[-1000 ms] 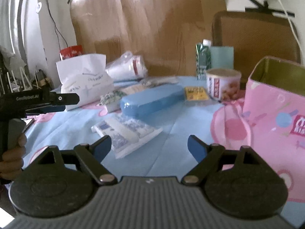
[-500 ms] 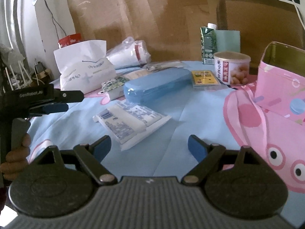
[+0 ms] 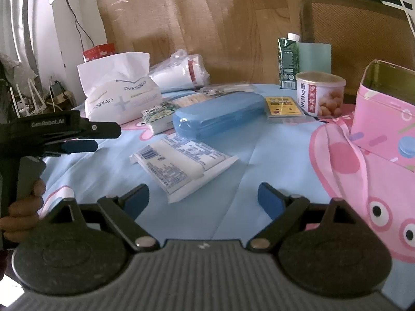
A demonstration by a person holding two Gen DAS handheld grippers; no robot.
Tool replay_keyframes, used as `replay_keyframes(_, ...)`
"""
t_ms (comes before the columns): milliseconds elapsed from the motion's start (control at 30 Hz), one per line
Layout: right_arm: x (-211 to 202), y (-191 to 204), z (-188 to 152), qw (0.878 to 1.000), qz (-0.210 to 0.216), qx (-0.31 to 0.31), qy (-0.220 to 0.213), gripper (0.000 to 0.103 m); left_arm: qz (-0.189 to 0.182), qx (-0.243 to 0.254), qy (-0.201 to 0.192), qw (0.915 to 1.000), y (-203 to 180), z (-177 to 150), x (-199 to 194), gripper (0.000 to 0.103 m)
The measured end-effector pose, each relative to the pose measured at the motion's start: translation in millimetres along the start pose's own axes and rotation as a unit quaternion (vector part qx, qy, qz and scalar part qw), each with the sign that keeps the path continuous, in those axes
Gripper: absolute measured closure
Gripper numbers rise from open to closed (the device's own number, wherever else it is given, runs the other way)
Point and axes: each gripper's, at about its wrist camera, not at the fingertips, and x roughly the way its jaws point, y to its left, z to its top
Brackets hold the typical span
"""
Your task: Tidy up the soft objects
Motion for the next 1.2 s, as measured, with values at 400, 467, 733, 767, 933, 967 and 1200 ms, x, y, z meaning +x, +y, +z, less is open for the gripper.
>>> replay_keyframes(400, 1.2, 1.4, -0.1, 1.0, -0.001, -0.006, 0.002, 0.008, -0.006, -0.007, 0.004, 1.0, 2.3, -0.3, 1.4, 0.009)
replay_keyframes(467, 1.4, 1.7, -0.1, 1.0, -0.001, -0.007, 0.002, 0.008, -0.007, -0.007, 0.005, 0.9999, 2.5, -0.4, 1.5, 0.009)
replay_keyframes(733, 1.8, 1.5, -0.5, 1.0, -0.002, -0.008, 0.0, 0.008, -0.008, -0.008, 0.005, 0.9999, 2.5, -0.4, 1.5, 0.009)
replay_keyframes(767, 1.7, 1.5, -0.6, 1.0, -0.002, -0.008, 0.0, 0.008, -0.008, -0.008, 0.006, 0.9999, 2.4, -0.4, 1.5, 0.009)
replay_keyframes(933, 1.8, 1.8, -0.7, 1.0, -0.002, -0.007, 0.0, 0.008, -0.008, -0.009, 0.005, 0.9999, 2.6, -0.3, 1.5, 0.009)
replay_keyframes(967, 1.9, 1.8, -0.7, 1.0, -0.002, -0.007, 0.0, 0.008, -0.008, -0.009, 0.005, 0.9999, 2.7, -0.3, 1.5, 0.009)
replay_keyframes(1200, 2.1, 2.1, -0.8, 1.0, -0.003, -0.007, 0.0, 0.008, -0.011, -0.009, 0.007, 0.9999, 1.8, -2.1, 1.6, 0.009)
